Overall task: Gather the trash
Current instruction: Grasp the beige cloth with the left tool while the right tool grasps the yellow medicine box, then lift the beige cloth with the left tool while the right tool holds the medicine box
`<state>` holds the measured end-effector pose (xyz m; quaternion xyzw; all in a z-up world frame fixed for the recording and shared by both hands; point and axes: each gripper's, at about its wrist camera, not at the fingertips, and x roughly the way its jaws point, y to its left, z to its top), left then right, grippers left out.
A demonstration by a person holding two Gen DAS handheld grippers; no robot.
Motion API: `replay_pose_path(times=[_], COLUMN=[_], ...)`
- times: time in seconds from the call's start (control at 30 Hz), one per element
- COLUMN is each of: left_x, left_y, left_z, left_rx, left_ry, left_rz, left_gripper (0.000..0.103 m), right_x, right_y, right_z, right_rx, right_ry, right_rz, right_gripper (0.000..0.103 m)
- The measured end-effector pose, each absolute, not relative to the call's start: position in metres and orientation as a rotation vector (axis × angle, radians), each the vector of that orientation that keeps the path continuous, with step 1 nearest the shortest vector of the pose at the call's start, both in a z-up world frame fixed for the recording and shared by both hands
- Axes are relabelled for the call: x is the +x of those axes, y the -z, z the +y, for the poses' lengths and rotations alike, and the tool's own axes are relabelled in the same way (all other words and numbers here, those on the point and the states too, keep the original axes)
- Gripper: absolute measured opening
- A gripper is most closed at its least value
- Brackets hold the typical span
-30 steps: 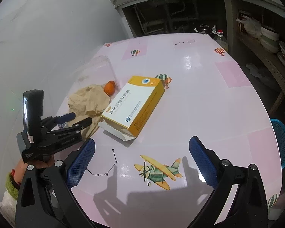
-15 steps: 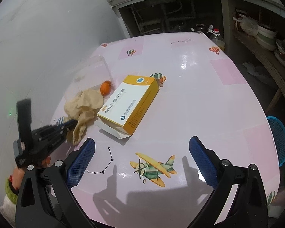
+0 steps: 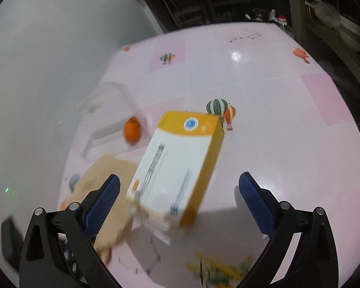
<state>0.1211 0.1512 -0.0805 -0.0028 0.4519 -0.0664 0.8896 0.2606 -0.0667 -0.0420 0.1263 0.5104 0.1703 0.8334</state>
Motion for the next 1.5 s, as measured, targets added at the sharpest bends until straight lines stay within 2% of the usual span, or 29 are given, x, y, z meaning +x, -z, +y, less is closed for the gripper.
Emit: replay_pose_path(times=[0.27,0.3,0.33,0.43,0.9,0.97,1.03,1.13,1.23,1.5], left_x=[0.111,0.109,0.108,0.107,0.089,0.087,0.083,0.080,0.081,0.077], left_y=[0.081,0.081,0.081,0.081,0.081,0.079,0.075,0.064,0.060,0.069], left_z=[0.154,0.151,0.151,0.150,0.114,0.109,0.103,0.101,0.098,0.095], left_rx=[-0.026,-0.027,-0.029,-0.040,-0.153,-0.155,-0.143,-0.100,-0.025,0.067], left_ry=[0.148,0.150,0.155,0.171,0.395,0.430,0.460,0.466,0.457,0.441], left_rz=[0.935,0.935,0.936,0.940,0.954,0.940,0.912,0.844,0.827,0.935], left_gripper=[0.003,0.003,0.003,0.003,0.004,0.011,0.025,0.040,0.046,0.047], right_x=[0.285,0.283,0.280,0.274,0.183,0.174,0.167,0.161,0.160,0.163], right_y=[0.060,0.060,0.060,0.058,0.047,0.048,0.049,0.051,0.052,0.040], right_z=[-0.023,-0.023,-0.025,-0.037,-0.114,-0.118,-0.122,-0.123,-0.125,-0.115], right_rx=[0.030,0.008,-0.002,-0.002,0.065,0.068,0.071,0.075,0.091,0.007], right_ry=[-0.283,-0.280,-0.278,-0.281,-0.322,-0.322,-0.324,-0.319,-0.323,-0.377], right_rz=[1.101,1.093,1.088,1.083,1.028,1.024,1.017,1.013,1.008,0.950], right_gripper=[0.096,0.092,0.083,0.081,0.079,0.079,0.079,0.079,0.079,0.078])
